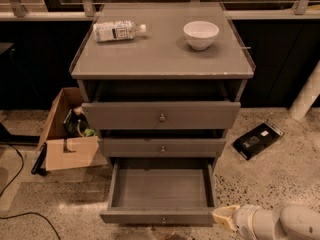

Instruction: Close bottom drawer

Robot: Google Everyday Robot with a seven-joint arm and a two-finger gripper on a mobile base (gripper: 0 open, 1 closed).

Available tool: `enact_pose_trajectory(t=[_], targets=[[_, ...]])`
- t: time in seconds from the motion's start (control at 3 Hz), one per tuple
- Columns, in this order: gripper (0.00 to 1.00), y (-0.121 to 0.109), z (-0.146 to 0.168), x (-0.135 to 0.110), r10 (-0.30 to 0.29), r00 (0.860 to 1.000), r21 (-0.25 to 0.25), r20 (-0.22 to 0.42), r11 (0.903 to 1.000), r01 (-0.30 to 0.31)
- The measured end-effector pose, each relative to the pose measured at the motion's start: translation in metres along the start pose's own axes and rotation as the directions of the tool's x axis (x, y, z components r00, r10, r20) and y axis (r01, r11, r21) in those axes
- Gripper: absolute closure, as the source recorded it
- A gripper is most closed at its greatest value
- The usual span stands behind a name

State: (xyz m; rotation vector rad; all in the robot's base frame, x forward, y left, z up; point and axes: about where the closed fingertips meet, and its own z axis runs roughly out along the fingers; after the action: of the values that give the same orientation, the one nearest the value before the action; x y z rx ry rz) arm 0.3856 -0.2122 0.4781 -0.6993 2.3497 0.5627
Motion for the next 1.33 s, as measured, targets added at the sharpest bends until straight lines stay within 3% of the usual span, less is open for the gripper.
enact_pose_trajectory(t=[0.67, 1.33], targets=[[1.0, -0.001, 0.006, 0.003, 0.01, 1.0, -0.009, -0.008, 0.9999, -0.01], [1.0, -0.021, 0.054, 0.039, 0.091, 0.996, -0.034, -0.023, 0.9952, -0.092]])
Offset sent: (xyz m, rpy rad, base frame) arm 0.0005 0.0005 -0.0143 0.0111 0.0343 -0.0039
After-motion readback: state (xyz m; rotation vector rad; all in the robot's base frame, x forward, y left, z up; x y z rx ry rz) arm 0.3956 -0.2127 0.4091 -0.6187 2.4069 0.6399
